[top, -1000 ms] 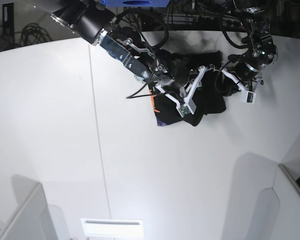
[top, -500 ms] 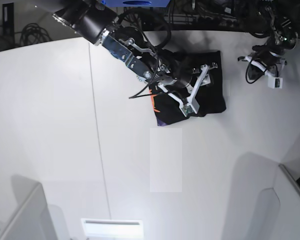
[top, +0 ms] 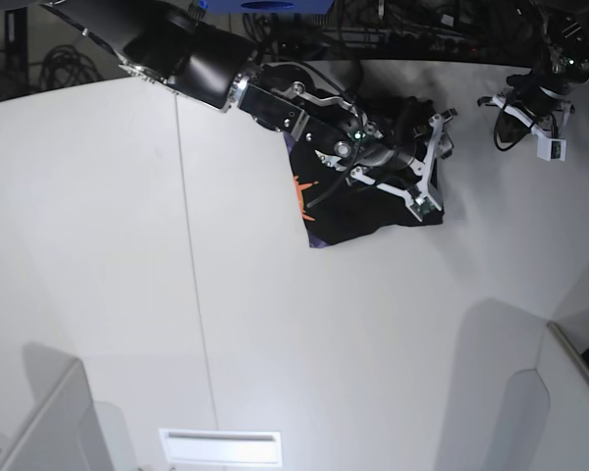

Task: Fold the T-shirt properly
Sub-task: 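Press the folded stack with both grippers and release the right gripper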

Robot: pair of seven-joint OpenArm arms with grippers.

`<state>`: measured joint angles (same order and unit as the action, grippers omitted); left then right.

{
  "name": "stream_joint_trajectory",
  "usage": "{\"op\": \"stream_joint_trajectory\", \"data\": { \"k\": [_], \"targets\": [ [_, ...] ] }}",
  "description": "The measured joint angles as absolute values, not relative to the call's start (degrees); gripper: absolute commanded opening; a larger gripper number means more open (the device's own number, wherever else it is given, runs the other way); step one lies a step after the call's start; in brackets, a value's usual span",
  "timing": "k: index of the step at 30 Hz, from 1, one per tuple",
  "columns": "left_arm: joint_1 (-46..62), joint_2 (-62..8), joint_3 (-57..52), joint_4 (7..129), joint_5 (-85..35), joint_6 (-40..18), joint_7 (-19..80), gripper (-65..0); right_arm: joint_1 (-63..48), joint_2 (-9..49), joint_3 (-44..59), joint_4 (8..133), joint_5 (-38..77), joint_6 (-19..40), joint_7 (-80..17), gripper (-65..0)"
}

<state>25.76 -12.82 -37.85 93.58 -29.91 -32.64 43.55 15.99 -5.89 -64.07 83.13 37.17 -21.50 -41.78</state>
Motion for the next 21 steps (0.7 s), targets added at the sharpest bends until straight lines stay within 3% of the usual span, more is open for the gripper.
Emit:
{"op": "stream_joint_trajectory", "data": {
  "k": [6,12,14,18,21],
  "targets": [
    [25.8,-12.7,-37.8,93.6,-29.9,-32.6,43.5,-65.0,21.0,-7.3,-73.6,84.4,37.8,-21.1,-41.8,-29.7],
    [25.8,-12.6,-37.8,93.6,-30.1,-32.6,43.5,-65.0,22.0,-5.3,-73.1,94.8,37.7,-21.4,-42.0,-30.5],
    [26.0,-12.6,-37.8,94.3,-30.1,-32.6,43.5,-65.0,21.1,-2.9,-68.6,99.5,38.4,-20.9,-42.2,-36.8],
    [29.1,-12.2,-37.8,98.3,-30.1,-33.5,43.6,-65.0,16.1,4.1,-56.0,105.1,36.8,-21.8,-41.8,-65.0],
    [29.6,-9.4,-38.1,101.0,-30.2,-39.9,43.5,-65.0,11.6,7.2,-48.9,108.7,37.1,-21.7,-41.6,-65.0]
  ]
}}
